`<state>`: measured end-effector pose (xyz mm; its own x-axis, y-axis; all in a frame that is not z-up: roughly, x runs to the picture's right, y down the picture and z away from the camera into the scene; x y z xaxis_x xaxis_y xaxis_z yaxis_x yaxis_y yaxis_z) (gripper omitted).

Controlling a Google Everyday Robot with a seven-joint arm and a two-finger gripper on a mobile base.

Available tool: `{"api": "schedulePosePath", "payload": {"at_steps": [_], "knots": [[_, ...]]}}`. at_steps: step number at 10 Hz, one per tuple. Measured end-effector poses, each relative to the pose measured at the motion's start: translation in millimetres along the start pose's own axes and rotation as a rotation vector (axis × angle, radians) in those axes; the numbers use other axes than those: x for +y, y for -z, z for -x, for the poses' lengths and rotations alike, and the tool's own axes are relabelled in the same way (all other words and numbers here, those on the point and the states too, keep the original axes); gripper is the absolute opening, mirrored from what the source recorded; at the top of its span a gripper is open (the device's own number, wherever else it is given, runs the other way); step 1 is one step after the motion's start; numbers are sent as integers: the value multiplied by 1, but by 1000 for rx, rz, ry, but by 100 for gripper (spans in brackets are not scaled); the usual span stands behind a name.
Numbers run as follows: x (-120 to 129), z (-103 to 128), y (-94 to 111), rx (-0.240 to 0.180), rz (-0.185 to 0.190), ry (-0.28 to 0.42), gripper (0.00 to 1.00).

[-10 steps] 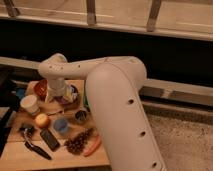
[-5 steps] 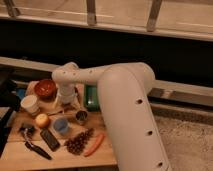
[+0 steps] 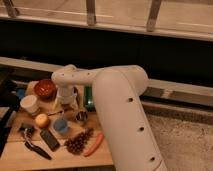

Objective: Place fork in metal cup

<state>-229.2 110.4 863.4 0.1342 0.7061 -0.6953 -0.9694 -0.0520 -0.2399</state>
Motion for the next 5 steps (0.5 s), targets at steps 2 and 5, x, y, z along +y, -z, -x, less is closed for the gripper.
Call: {"api": "schedulePosePath", "payload": {"at_steps": [2, 5], "knots": [[7, 5, -7, -4, -7, 34, 80], [9, 16, -17, -14, -21, 79, 80]]}}
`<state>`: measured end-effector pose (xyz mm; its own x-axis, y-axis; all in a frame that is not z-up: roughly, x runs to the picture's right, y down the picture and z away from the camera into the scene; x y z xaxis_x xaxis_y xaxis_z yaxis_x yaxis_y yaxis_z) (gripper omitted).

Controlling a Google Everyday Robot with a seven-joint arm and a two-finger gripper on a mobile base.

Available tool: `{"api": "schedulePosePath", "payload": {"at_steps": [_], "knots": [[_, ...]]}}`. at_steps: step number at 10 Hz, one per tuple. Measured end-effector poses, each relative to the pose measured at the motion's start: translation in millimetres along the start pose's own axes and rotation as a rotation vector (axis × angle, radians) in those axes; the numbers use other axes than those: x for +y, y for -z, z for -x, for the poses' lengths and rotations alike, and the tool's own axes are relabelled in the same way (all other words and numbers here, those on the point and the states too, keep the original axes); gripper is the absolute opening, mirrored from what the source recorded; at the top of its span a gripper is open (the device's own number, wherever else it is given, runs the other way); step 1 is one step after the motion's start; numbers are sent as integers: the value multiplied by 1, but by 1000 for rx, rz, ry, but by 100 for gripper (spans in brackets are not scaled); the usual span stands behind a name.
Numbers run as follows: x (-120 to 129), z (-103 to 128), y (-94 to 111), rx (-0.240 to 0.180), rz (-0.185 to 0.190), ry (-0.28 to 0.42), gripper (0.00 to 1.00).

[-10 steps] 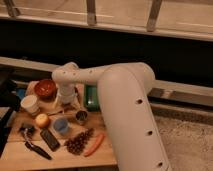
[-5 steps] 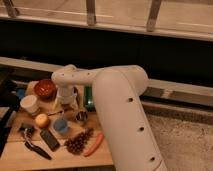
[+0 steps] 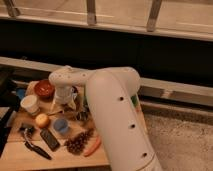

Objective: Place fork in metal cup

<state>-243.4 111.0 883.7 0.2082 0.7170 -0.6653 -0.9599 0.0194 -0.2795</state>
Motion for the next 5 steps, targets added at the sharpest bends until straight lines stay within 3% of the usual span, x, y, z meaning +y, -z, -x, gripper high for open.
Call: {"api": "schedulePosePath", "payload": {"at_steps": [3, 5], "knots": [[8, 10, -14, -11, -36, 59, 80], [3, 15, -22, -12, -47, 68, 66]]}}
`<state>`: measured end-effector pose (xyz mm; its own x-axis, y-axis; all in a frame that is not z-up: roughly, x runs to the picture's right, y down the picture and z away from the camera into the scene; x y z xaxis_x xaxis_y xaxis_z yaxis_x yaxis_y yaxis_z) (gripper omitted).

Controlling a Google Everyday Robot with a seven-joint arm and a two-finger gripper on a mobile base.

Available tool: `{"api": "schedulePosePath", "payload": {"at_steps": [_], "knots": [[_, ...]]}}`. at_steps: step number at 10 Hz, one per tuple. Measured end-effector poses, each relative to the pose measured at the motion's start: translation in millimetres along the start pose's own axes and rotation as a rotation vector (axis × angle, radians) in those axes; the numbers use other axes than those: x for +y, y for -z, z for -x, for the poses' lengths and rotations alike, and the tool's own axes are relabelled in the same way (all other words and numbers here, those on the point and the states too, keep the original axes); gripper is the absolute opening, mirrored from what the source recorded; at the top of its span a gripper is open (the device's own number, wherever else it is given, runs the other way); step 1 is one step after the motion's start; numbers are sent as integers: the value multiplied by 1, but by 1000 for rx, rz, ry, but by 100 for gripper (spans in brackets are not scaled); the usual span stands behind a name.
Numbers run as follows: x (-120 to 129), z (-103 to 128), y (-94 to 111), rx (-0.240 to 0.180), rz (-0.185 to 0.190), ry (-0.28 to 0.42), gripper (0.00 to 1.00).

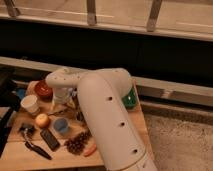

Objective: Place fork in metal cup

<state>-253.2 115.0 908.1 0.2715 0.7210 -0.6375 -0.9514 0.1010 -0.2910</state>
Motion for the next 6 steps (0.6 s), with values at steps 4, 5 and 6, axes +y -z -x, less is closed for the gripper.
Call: {"api": "schedulePosePath", "payload": {"at_steps": [4, 5, 6], "knots": [[-3, 1, 0, -4, 4, 0, 25], [-8, 1, 1, -3, -8, 2, 19], [-4, -1, 0, 3, -3, 4, 13]]}}
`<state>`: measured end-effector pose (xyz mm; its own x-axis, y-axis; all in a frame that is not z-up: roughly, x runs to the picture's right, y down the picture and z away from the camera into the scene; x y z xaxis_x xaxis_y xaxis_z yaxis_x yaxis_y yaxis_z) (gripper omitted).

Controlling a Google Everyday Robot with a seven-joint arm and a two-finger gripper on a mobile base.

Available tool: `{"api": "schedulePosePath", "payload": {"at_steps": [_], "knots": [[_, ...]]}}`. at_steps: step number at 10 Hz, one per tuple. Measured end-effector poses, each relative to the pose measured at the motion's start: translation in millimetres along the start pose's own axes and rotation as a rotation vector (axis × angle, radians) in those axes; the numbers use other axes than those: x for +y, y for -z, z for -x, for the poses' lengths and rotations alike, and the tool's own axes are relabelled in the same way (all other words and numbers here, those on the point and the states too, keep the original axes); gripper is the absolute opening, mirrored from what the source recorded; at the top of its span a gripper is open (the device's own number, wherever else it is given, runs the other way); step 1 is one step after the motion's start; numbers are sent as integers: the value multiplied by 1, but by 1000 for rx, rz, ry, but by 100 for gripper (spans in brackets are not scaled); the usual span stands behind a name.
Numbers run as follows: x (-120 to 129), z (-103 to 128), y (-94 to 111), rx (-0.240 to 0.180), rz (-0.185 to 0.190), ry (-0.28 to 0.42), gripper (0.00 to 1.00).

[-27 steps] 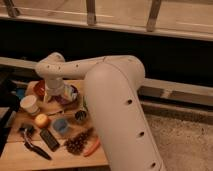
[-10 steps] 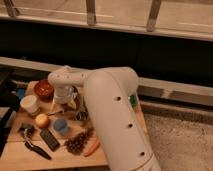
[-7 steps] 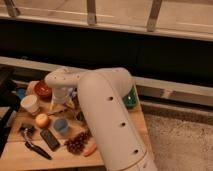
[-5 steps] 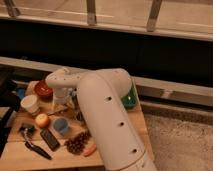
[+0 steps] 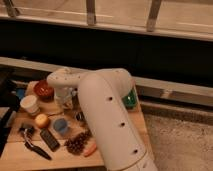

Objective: Place fork in metal cup

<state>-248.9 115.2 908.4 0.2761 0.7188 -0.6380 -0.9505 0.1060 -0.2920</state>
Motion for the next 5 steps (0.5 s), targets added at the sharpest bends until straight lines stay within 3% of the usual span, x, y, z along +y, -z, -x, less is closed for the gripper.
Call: {"api": "schedulePosePath", "payload": {"at_steps": [5], "knots": [[-4, -7, 3, -2, -9, -14, 13]]}}
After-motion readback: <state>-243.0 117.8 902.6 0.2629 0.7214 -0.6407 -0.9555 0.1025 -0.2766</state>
